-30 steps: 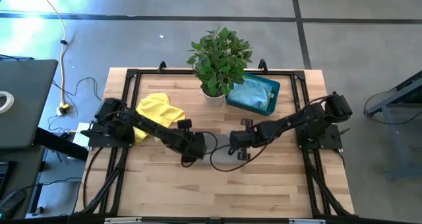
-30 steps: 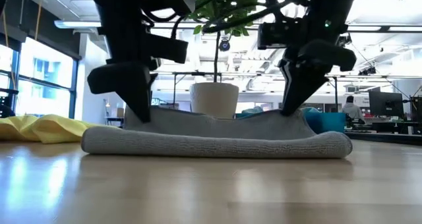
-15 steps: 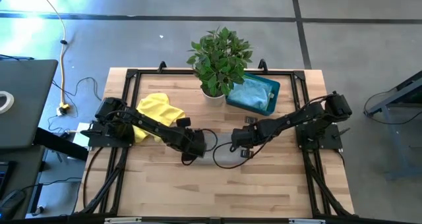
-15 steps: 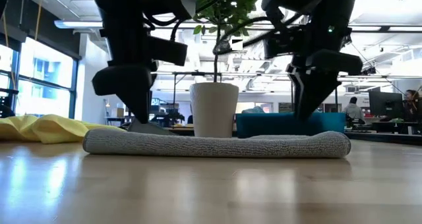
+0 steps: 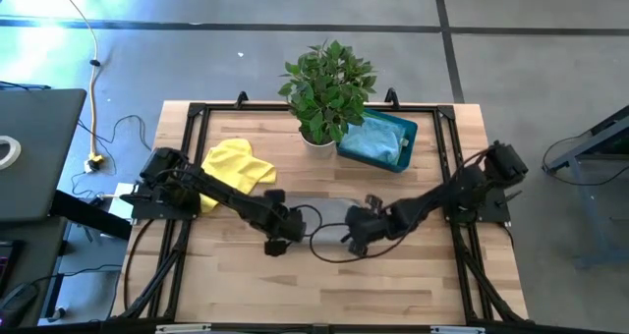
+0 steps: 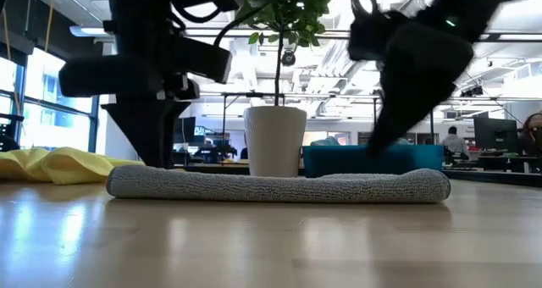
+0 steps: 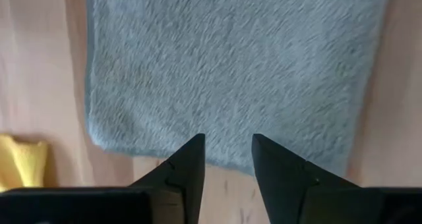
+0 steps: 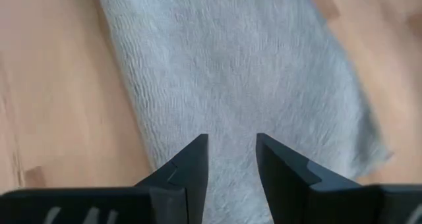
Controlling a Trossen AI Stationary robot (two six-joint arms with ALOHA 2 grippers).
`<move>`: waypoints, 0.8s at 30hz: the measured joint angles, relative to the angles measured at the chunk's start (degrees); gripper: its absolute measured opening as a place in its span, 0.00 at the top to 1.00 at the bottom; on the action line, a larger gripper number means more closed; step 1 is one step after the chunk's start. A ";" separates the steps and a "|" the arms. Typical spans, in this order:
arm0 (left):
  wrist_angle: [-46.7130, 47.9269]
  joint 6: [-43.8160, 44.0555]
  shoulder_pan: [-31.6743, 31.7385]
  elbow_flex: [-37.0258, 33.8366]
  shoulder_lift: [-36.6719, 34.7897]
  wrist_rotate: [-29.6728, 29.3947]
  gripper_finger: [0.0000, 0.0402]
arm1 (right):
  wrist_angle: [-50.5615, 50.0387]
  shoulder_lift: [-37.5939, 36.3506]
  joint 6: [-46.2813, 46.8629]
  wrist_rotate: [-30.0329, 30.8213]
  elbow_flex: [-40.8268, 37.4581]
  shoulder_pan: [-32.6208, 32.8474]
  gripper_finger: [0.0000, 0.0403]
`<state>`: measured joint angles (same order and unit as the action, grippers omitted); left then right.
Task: Fold microfiber towels
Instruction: Fold the gray towel
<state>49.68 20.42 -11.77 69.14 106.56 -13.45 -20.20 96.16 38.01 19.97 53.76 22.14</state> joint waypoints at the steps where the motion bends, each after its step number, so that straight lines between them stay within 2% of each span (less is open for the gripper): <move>1: -0.50 -0.04 -0.34 0.00 0.00 -0.02 0.72 | 1.63 0.04 2.30 0.51 -1.44 0.58 0.71; 7: -0.61 2.03 -2.47 0.00 0.00 -0.04 0.73 | 5.66 0.06 13.77 1.09 -6.56 2.43 0.72; 12: -0.67 6.03 -4.57 0.00 0.00 -0.11 0.74 | 5.61 0.06 12.57 1.22 -9.59 2.57 0.72; 18: -0.69 9.92 -7.79 0.00 0.00 -0.22 0.74 | 6.14 -0.14 10.06 9.88 -13.45 0.36 0.72; 24: -0.68 12.25 -9.84 0.00 0.00 -0.20 0.75 | 3.99 0.06 1.61 20.22 -15.28 -3.45 0.72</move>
<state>49.01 32.67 -21.61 69.14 106.56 -13.65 -16.21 96.23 39.62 40.18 38.48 18.69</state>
